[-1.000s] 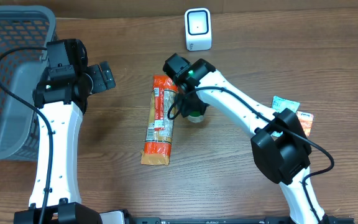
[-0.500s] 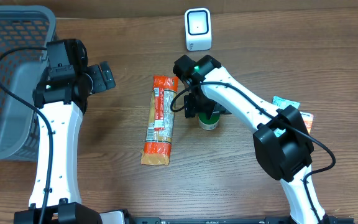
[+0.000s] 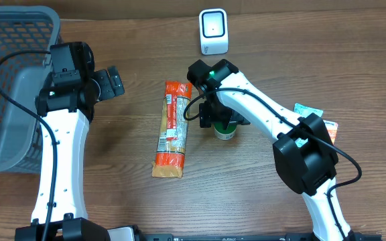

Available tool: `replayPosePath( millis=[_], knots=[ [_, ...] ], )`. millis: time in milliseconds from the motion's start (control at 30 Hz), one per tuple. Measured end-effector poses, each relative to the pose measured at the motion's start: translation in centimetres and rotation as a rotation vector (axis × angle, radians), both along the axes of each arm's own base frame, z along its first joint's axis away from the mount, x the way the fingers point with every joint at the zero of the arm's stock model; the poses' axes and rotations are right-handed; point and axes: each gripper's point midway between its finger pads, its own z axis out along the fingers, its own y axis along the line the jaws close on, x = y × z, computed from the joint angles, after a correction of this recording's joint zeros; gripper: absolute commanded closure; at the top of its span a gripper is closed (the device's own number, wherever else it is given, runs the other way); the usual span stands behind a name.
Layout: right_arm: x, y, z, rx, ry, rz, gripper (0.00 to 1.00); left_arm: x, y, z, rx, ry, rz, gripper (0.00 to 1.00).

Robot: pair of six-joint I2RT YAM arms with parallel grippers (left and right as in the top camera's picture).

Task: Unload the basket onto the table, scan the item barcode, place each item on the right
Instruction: 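Lower the right gripper around the green-capped jar and close it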

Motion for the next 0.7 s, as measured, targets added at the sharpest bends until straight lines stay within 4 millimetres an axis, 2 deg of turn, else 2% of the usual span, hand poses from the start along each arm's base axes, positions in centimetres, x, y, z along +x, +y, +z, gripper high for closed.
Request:
replayPosePath(
  millis=[200,700],
  knots=[
    [-0.14,0.12,-0.01,0.008,0.007,-0.004,0.11,0.00,0.00,0.00,0.000,0.000,0.000,0.00],
    [-0.28,0.08,0.00,0.006,0.014,-0.004,0.11,0.00,0.00,0.00,0.000,0.000,0.000,0.00]
  ],
)
